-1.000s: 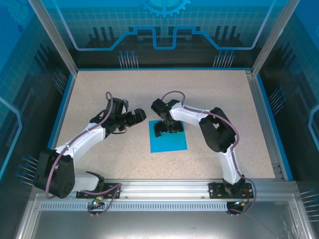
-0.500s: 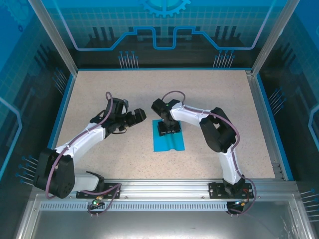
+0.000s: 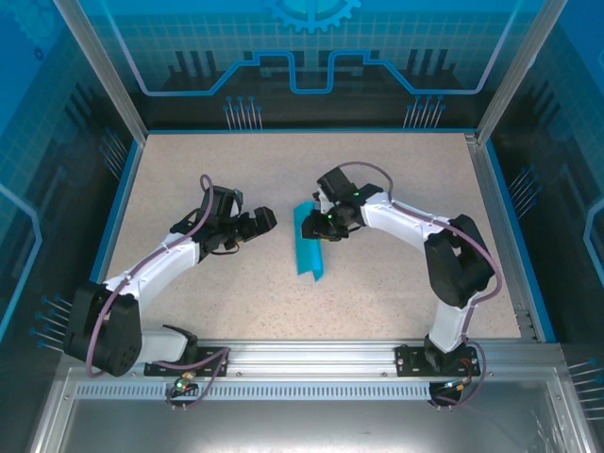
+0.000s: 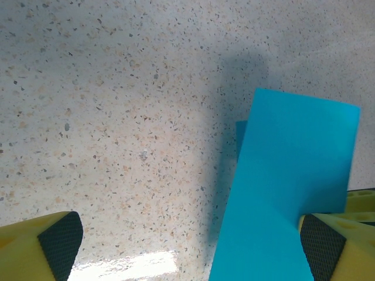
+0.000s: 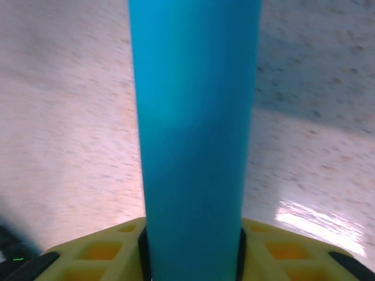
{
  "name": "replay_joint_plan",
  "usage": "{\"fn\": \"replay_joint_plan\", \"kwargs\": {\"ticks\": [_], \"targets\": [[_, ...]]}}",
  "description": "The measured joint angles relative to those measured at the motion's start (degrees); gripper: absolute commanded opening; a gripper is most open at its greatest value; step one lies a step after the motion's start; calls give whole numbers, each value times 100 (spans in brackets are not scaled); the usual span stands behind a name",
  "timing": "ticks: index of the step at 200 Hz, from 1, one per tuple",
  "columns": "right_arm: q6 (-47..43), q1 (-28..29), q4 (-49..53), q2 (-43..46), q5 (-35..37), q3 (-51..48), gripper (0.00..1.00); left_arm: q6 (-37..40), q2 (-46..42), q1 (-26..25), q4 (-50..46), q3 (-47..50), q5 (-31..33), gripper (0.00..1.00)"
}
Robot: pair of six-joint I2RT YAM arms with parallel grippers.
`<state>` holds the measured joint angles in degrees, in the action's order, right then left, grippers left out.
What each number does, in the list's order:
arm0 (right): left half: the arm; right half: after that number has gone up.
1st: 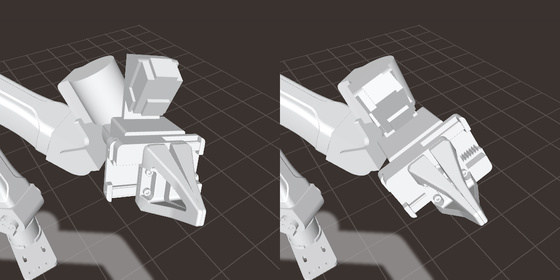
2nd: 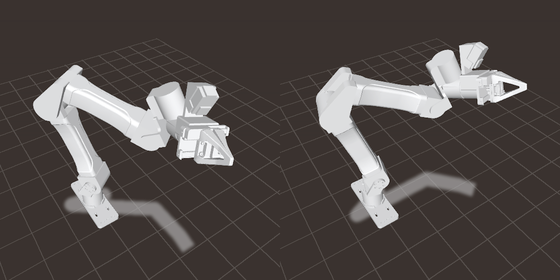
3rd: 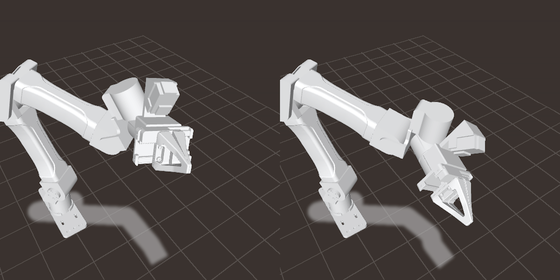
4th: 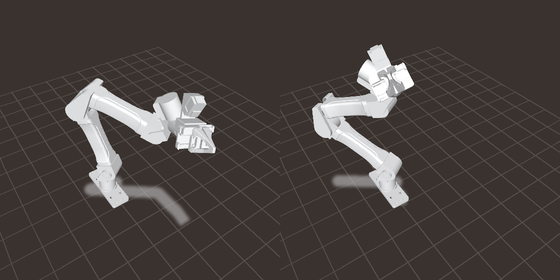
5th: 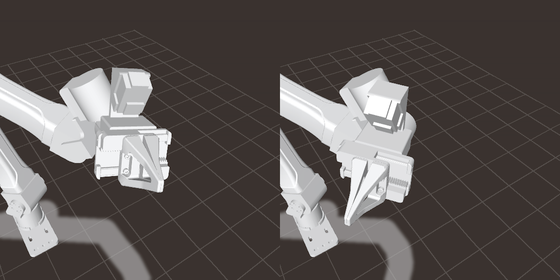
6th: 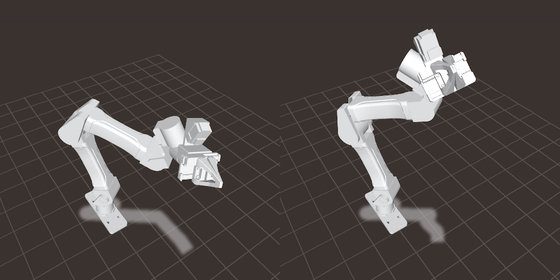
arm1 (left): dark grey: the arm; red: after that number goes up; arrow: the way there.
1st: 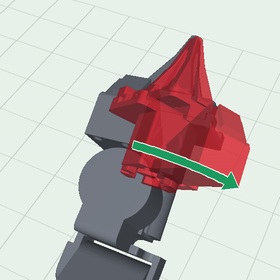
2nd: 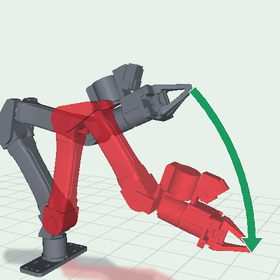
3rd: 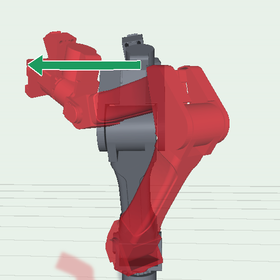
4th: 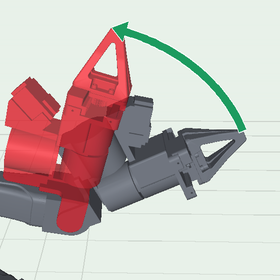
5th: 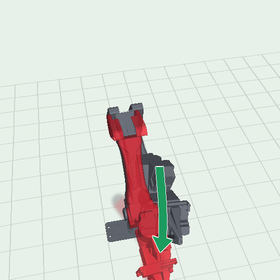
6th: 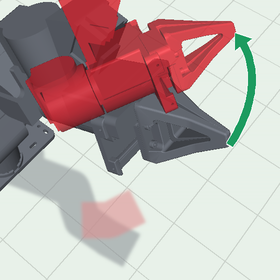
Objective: Fold a paper plane with a square sheet of paper (pick it up from the middle)
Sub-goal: First fold in half a square sheet of paper at the center of the table.
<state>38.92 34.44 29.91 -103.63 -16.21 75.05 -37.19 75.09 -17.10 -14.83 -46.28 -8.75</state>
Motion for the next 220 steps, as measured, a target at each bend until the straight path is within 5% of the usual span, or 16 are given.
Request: {"fn": "replay_joint_plan", "kwargs": {"ticks": [35, 91, 138, 220], "targets": [[485, -341, -1145, 44, -828, -586, 46, -4, -24, 0, 2, -4, -52, 99], [970, -457, -2004, -468, -1150, -1128, 59, -17, 361, 0, 17, -157, -623, 99], [968, -586, -2033, -468, -1126, -1241, 69, 7, 990, -9, 15, -474, -1207, 92], [382, -616, -1154, 22, -774, -1246, 69, 20, 2011, -271, 11, -1001, -1864, 71]]}}
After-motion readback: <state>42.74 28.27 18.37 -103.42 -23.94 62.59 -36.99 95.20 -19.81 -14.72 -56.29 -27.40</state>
